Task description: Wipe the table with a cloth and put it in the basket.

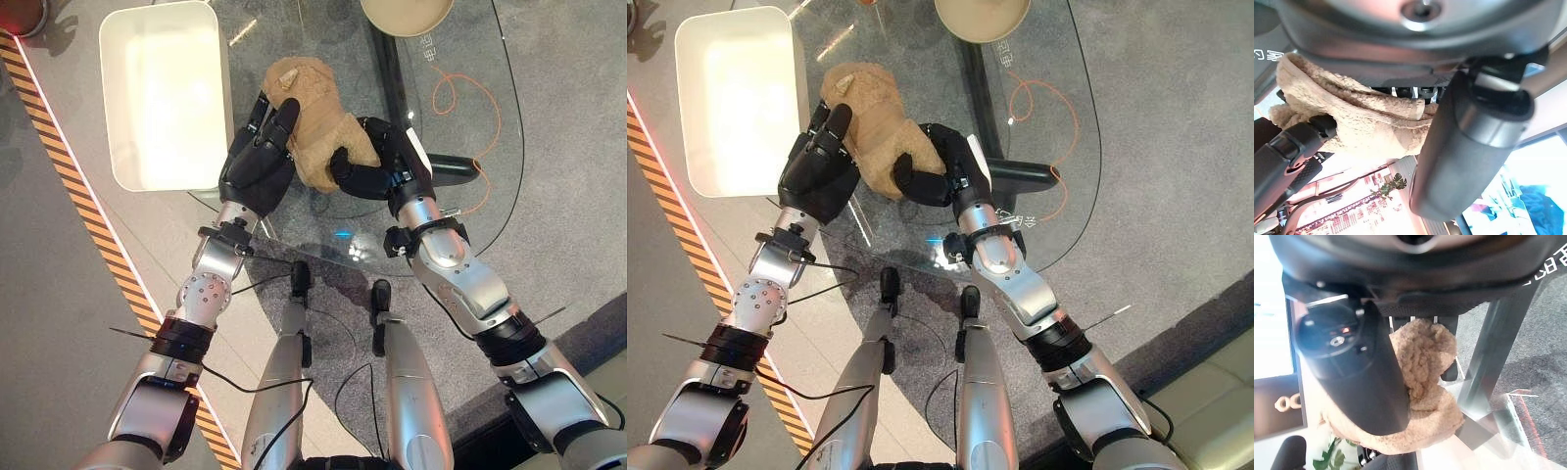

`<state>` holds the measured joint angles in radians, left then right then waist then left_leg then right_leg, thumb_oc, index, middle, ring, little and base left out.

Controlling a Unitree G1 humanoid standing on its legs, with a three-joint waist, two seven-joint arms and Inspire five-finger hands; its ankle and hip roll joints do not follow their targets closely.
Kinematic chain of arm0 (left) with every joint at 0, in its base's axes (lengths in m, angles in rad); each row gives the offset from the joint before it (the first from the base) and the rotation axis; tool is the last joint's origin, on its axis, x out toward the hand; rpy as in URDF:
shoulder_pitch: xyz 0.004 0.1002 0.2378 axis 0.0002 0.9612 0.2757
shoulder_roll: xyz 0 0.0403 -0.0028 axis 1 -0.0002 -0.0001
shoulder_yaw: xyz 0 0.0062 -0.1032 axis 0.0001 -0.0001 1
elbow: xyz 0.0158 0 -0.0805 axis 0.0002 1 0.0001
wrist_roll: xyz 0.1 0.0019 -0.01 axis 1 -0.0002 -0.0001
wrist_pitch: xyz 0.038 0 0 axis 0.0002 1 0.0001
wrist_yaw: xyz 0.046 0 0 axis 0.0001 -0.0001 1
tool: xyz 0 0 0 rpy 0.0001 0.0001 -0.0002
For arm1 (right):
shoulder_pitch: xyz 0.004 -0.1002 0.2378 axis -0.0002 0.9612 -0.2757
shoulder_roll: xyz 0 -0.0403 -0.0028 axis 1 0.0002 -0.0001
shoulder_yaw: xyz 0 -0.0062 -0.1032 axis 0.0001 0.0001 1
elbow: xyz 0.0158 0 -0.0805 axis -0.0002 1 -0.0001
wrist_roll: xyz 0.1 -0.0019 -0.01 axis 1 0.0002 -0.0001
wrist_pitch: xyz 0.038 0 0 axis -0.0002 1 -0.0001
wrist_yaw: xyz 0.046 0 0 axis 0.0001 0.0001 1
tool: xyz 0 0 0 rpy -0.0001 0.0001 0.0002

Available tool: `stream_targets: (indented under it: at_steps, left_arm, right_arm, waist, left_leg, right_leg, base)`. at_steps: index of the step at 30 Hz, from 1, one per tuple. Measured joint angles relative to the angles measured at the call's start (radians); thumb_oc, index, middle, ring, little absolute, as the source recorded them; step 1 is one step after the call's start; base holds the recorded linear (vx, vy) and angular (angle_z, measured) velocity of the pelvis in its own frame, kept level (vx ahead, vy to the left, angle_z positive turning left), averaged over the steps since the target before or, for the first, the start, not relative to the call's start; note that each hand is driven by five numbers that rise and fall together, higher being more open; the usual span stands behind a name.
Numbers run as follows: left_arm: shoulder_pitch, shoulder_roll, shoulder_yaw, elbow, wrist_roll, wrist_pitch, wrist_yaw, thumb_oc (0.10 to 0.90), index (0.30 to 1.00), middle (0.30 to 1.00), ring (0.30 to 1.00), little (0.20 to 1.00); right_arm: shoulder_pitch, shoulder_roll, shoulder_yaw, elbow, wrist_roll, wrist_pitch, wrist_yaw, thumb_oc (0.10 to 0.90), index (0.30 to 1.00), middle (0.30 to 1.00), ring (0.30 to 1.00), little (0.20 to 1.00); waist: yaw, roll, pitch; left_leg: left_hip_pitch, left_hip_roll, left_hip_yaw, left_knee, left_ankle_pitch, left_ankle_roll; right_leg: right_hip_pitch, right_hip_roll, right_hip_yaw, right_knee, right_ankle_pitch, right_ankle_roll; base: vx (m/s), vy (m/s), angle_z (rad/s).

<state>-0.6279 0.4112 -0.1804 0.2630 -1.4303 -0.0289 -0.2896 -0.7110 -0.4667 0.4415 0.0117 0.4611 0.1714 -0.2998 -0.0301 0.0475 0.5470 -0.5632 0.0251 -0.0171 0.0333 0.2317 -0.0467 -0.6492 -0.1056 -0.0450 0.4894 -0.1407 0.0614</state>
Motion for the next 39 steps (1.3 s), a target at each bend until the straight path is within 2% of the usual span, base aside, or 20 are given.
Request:
stream_targets:
  at_steps: [10,18,19,31,39]
  left_arm:
    - [0.000,0.002,-0.003,0.012,0.000,0.003,-0.005,0.800,0.900,0.900,0.900,0.900]
    - [0.001,0.014,-0.005,0.012,0.004,0.002,-0.005,0.800,0.900,0.900,0.900,0.900]
    - [0.001,0.014,-0.005,0.012,0.011,0.000,-0.005,0.100,0.300,0.300,0.300,0.200]
    - [0.001,0.023,-0.001,0.044,0.044,-0.051,0.036,0.100,0.300,0.300,0.300,0.200]
    - [0.001,0.017,-0.001,0.044,0.050,-0.085,0.037,0.100,0.300,0.300,0.300,0.200]
  right_arm:
    - [-0.026,-0.047,0.009,0.000,-0.027,0.022,0.069,0.100,0.300,0.300,0.300,0.200]
    - [-0.032,-0.049,0.009,0.000,-0.029,0.029,0.100,0.100,0.300,0.300,0.300,0.200]
    - [-0.032,-0.049,0.009,0.000,-0.029,0.030,0.100,0.100,0.300,0.300,0.300,0.200]
    - [-0.044,-0.049,0.073,-0.025,-0.029,0.023,0.155,0.100,0.300,0.300,0.300,0.200]
    - [-0.046,-0.045,0.077,-0.029,-0.029,0.017,0.168,0.100,0.300,0.300,0.300,0.200]
  waist:
    - [0.002,0.000,0.000]
    - [0.004,0.000,0.000]
    - [0.005,0.000,0.000]
    - [0.007,0.000,0.000]
    - [0.016,0.000,0.000]
  left_leg:
    - [0.003,0.000,-0.001,0.002,0.001,-0.002]
    - [0.003,0.001,-0.002,0.002,0.002,-0.002]
    - [0.003,0.001,-0.002,0.002,0.002,-0.002]
    - [0.002,0.001,-0.003,0.001,0.002,-0.002]
    - [-0.002,0.001,-0.003,0.000,0.001,-0.002]
  right_leg:
    - [0.003,0.000,-0.001,0.002,0.001,0.000]
    - [0.003,0.001,-0.001,0.002,0.001,0.000]
    - [0.003,0.001,-0.001,0.002,0.001,0.000]
    - [0.003,0.001,-0.001,0.000,0.001,0.000]
    - [-0.001,0.001,-0.002,-0.001,0.001,0.000]
  base:
    - [0.00,0.000,0.00]
    - [0.00,0.000,0.00]
    - [0.00,0.000,0.00]
    - [0.00,0.000,0.00]
    - [0.00,0.000,0.00]
